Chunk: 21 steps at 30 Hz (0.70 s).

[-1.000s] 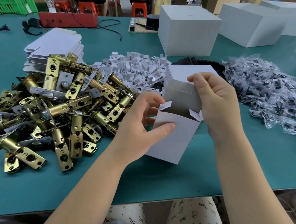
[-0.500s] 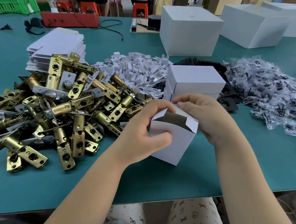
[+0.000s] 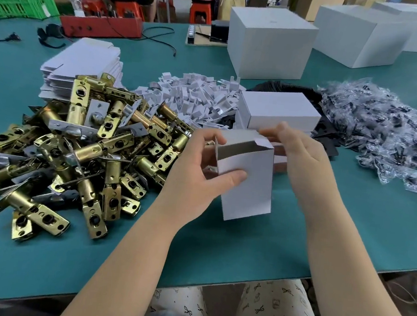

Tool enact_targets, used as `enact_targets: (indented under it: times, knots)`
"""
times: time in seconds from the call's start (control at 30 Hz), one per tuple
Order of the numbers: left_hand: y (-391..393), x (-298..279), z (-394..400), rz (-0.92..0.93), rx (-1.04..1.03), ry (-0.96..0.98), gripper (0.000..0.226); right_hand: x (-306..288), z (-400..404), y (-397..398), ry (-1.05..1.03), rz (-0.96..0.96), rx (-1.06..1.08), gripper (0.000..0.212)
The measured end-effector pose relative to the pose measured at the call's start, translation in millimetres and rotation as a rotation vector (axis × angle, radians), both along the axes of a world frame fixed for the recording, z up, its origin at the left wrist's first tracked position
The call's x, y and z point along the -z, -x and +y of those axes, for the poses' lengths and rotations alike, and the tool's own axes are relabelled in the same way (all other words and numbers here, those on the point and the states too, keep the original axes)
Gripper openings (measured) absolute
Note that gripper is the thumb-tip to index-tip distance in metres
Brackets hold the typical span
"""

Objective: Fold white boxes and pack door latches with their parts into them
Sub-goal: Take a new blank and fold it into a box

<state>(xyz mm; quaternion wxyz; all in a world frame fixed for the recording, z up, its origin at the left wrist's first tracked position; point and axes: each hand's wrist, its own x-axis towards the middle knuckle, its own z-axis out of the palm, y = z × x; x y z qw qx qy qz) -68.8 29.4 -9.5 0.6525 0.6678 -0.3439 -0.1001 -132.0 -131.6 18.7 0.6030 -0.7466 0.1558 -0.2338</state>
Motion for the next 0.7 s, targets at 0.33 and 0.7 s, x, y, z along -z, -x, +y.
enact_targets:
  times: [0.33,0.7]
  knots:
    - [3,2,-3,-0.193,-0.131,-0.058,0.066,0,6,10,0.2,0.084,0.081,0.033]
    - [1,2,0,-0.535,-0.508,-0.278,0.052,27,-5,10,-0.191,-0.114,-0.058,0.028]
